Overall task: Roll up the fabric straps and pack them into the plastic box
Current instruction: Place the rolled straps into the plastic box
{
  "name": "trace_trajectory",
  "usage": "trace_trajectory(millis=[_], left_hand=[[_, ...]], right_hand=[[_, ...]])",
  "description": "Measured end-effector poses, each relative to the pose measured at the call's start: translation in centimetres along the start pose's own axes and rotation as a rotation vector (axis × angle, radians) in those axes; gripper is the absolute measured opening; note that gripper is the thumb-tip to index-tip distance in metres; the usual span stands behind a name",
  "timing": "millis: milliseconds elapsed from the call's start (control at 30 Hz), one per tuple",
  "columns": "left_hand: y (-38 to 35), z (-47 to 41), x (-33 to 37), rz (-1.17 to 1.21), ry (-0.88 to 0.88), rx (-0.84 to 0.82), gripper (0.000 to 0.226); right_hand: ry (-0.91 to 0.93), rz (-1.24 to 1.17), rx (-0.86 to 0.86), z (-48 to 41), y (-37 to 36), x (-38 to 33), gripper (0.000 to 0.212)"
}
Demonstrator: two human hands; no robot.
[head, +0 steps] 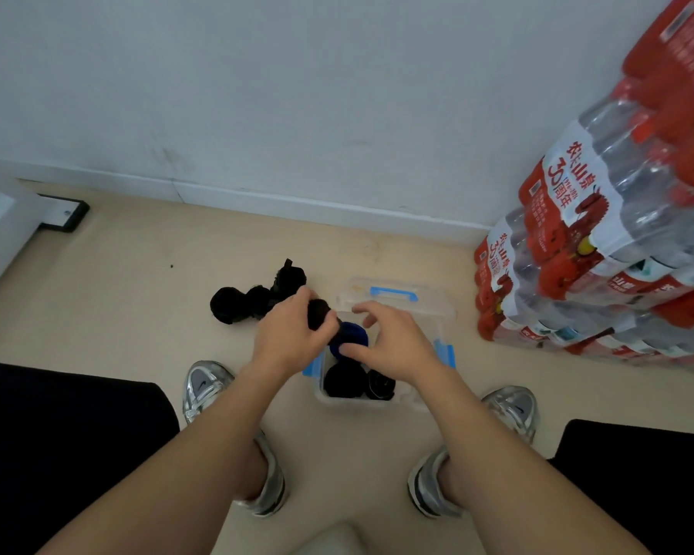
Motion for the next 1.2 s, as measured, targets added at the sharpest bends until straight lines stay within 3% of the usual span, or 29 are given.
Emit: trace_trajectory(millis=[67, 133, 267, 400, 500, 567, 867, 1100, 1200], left_hand=[[-0.9, 0.3, 1.8, 0.09, -0.038, -0.071, 0.034], [-1.8, 0.7, 3.0, 0.154, -0.071, -0.105, 0.033], [-3.5, 1.4, 2.9, 0.092, -0.12, -0.229, 0.036], [-4.8, 2.8, 1.9, -0.305, -0.22, -0.401, 0.09], [-5.6, 3.7, 1.1, -0.37, -0.198, -0.518, 0.132], [-5.9, 3.7, 1.0, -0.387, -0.203, -0.518, 0.143], [-6.2, 3.0, 0.6, -0.49, -0.196, -0.494, 0.159], [-6.1, 2.8, 0.2, -0.47, -0.181, -0.508, 0.158], [-5.9, 2.8, 0.0, -0.446, -0.173, -0.51, 0.148]], right_hand=[[0.065, 0.018, 0.021, 0.5, 0.2, -1.2, 0.068], [0.079, 0.046, 0.024, 1.0, 0.6, -1.3, 0.052], [-0.043, 0.098, 0.045, 2.2, 2.1, 1.5, 0.037], [-0.193, 0.177, -0.012, 2.5, 2.2, 5.0, 0.047], [-0.203, 0.199, -0.084, 1.9, 0.7, 6.4, 0.05], [-0.204, 0.207, -0.128, 1.3, -0.5, 6.9, 0.055], [-0.268, 0.129, -0.257, -1.4, -4.3, 8.1, 0.067], [-0.37, 0.017, -0.241, -2.7, -5.2, 9.0, 0.044], [-0.382, -0.012, -0.276, -2.8, -5.2, 9.4, 0.047]])
Point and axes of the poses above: each hand's wrist, its own z-axis away from the middle knuckle, its own y-axis out of the back of the hand, x = y × z, the point moved 6 cm from there along -z, towards the middle knuckle, and after that the axes turned 2 degrees about -z, right-handed, at the moved point
